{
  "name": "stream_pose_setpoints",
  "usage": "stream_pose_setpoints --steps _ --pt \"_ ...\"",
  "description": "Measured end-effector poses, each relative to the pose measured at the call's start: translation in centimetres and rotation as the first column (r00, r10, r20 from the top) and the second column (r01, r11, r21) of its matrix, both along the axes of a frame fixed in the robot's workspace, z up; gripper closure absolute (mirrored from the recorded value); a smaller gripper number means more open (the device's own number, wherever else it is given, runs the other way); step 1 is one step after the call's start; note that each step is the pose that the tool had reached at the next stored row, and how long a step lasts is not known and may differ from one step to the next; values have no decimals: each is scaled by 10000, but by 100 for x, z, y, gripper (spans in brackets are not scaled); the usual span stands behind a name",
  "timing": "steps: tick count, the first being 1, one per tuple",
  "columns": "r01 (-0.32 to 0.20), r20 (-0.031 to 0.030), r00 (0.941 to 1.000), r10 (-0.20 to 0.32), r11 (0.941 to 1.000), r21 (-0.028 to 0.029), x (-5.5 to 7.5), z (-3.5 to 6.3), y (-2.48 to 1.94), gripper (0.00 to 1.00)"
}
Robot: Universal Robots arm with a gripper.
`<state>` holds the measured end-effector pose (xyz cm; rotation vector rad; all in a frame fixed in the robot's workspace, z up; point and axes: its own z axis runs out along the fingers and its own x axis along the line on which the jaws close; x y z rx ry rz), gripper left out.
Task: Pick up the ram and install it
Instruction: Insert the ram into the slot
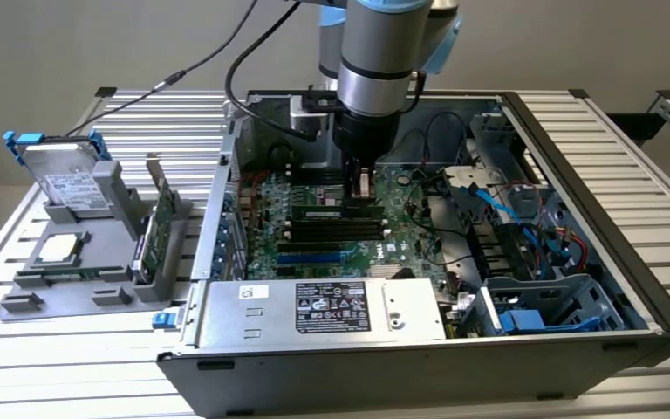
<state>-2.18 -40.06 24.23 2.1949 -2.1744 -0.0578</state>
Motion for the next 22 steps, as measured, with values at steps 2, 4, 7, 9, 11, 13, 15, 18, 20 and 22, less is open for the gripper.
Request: stream_pose_setpoints --steps 2,4,7,9,11,13,15,18,20,22 --pt "0 -6 10000 0 10000 2 0 -35 -32 87" --pt "0 -16 10000 0 10000 1 0 -45 -50 87" --pt "0 -21 10000 0 10000 0 1 -45 -58 87" --pt "1 -20 10000 -1 10000 2 4 -68 -61 87" --pt "0 -21 10000 0 10000 1 4 -92 -62 87" --pt "-18 -22 10000 18 10000 -1 4 -97 -62 87" --pt "-49 -22 10000 49 10000 2 5 -114 -63 87" --pt "-109 -36 9999 109 9999 -1 4 -129 -69 87" --pt "-114 -36 9999 114 9999 -1 4 -131 -68 87" --pt "-127 -35 9999 127 9999 4 5 -139 -72 87"
